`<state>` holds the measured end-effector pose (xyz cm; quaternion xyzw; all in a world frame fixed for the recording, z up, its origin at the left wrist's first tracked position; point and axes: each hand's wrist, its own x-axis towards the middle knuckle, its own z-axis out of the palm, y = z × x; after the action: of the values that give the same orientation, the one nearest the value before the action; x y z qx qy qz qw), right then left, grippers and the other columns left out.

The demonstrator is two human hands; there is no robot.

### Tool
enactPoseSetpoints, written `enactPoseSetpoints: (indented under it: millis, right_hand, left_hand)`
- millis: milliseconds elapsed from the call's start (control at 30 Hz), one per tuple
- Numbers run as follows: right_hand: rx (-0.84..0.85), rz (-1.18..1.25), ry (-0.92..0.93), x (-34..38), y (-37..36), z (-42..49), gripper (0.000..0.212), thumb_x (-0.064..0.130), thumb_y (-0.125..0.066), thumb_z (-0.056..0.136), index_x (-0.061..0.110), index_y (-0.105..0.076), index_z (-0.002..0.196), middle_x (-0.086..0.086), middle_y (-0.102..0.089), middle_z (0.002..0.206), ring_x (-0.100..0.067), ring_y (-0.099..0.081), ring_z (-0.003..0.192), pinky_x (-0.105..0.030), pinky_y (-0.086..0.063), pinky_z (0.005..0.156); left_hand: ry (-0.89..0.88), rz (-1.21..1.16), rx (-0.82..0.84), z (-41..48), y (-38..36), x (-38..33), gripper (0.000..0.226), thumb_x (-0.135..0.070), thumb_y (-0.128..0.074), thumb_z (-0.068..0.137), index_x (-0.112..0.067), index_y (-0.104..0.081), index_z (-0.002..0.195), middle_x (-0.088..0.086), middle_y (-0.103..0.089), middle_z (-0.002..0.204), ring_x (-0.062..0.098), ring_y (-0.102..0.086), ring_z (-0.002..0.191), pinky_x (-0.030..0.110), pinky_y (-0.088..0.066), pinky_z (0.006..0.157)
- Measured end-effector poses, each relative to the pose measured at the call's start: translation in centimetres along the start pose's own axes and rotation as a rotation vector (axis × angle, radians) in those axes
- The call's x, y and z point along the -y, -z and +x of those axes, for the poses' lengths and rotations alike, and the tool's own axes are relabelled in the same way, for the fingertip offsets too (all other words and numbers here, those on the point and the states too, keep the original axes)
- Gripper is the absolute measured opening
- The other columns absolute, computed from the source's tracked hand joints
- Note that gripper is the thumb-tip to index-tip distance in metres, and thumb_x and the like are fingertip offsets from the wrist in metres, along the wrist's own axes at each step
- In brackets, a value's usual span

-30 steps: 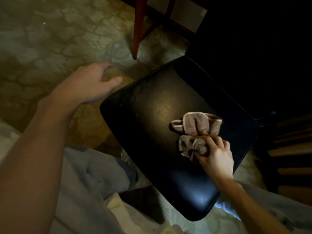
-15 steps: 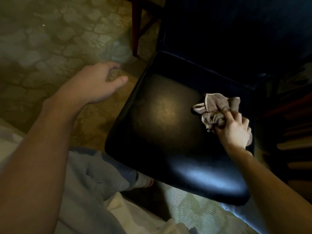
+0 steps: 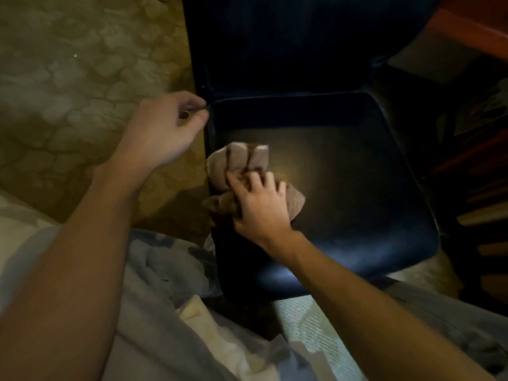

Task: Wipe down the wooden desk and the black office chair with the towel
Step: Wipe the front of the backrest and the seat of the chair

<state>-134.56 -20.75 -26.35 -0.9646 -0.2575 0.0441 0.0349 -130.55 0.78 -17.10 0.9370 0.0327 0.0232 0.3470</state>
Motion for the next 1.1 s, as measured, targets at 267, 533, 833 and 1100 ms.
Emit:
enactPoseSetpoints:
  millis: [267,533,833,1100]
  right_hand:
    - [0.091,-0.186,0.526,-12.0,-0.7,-18.5,0.072,0.059,-0.081,0.057,0.043,-0.065,0.126,0.001,-0.063,0.118,-0.026,-0.056,0.104,-0.049,-0.054,0.084]
    - [-0.362,0.301,-0.255,-11.6,0.6,-15.9,0.065,0.031,-0.070,0.074,0.028,-0.060,0.138,-0.008,-0.058,0.121,-0.032,-0.050,0.105,-0.046,-0.047,0.089]
    - [-0.635,0.671,-1.429,-15.8,-1.5,-22.0,0.063,0.041,-0.062,0.078,0.015,-0.057,0.135,-0.028,-0.059,0.124,-0.048,-0.056,0.116,-0.051,-0.044,0.106]
    - [-0.648,1.035,-1.694,-9.4,-3.7,-16.6,0.074,0.034,-0.069,0.092,0.012,-0.030,0.151,-0.031,-0.036,0.148,-0.053,-0.040,0.134,-0.054,-0.035,0.112]
  left_hand:
    - [-0.119,0.028,0.023,-1.2,-1.2,-3.0,0.036,-0.038,-0.050,0.106,-0.025,-0.063,0.137,-0.003,-0.067,0.132,0.016,-0.060,0.123,0.035,-0.047,0.098]
    - [-0.252,0.202,0.023,-2.4,-4.5,-6.2,0.040,-0.038,-0.050,0.105,-0.024,-0.059,0.141,0.003,-0.065,0.136,0.024,-0.059,0.125,0.040,-0.046,0.100]
    - [-0.397,0.211,0.227,-3.9,-7.2,-6.6,0.037,-0.045,-0.054,0.101,-0.033,-0.063,0.135,-0.002,-0.067,0.129,0.009,-0.055,0.091,0.033,-0.047,0.086]
    - [-0.533,0.189,0.391,-7.1,-9.9,-12.2,0.039,-0.050,-0.052,0.100,-0.037,-0.062,0.135,-0.009,-0.065,0.133,0.016,-0.062,0.121,0.038,-0.050,0.103]
